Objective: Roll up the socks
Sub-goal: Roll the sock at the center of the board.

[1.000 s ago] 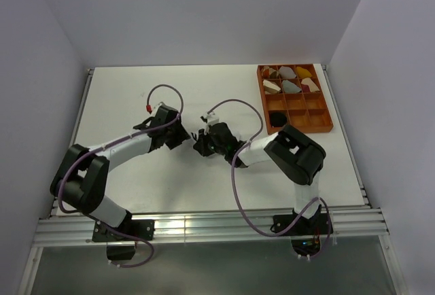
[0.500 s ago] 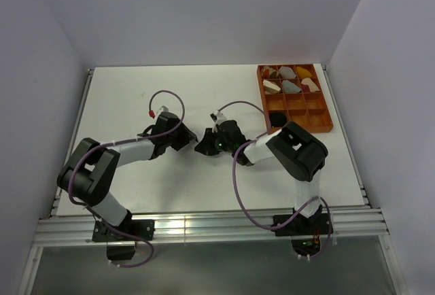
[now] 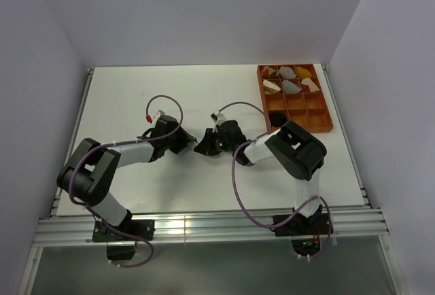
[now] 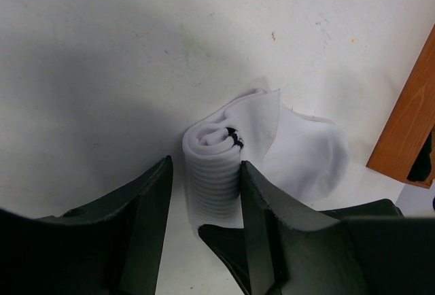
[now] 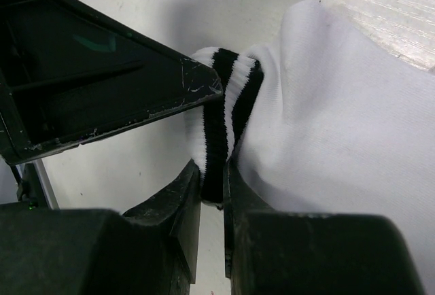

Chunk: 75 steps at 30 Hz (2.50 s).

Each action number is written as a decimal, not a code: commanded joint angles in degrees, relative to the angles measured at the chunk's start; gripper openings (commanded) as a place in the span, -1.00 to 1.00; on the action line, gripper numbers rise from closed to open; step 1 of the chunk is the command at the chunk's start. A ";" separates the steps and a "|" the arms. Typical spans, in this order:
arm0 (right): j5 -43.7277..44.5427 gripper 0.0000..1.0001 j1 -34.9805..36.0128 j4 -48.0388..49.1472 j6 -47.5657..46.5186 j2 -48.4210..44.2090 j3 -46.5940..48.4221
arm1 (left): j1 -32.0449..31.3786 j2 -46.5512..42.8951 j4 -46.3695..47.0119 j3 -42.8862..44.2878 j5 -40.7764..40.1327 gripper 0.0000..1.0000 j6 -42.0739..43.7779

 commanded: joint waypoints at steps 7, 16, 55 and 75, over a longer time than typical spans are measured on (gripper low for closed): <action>-0.18 -1.00 -0.52 -0.66 0.49 1.74 -0.61 | 0.25 -0.07 2.23 -0.96 1.62 -0.09 -1.25; -0.88 -0.92 -0.69 -3.81 -0.74 0.17 0.89 | -0.18 0.63 0.92 -0.79 1.80 -0.99 1.48; 11.08 -0.08 -11.33 -34.32 -4.96 -6.17 9.94 | -6.42 15.48 -38.45 31.45 -16.30 -0.99 29.34; 8.79 -0.06 -11.15 -10.00 -2.93 -13.28 -5.51 | -12.05 24.98 -55.25 44.12 -30.73 -0.99 25.91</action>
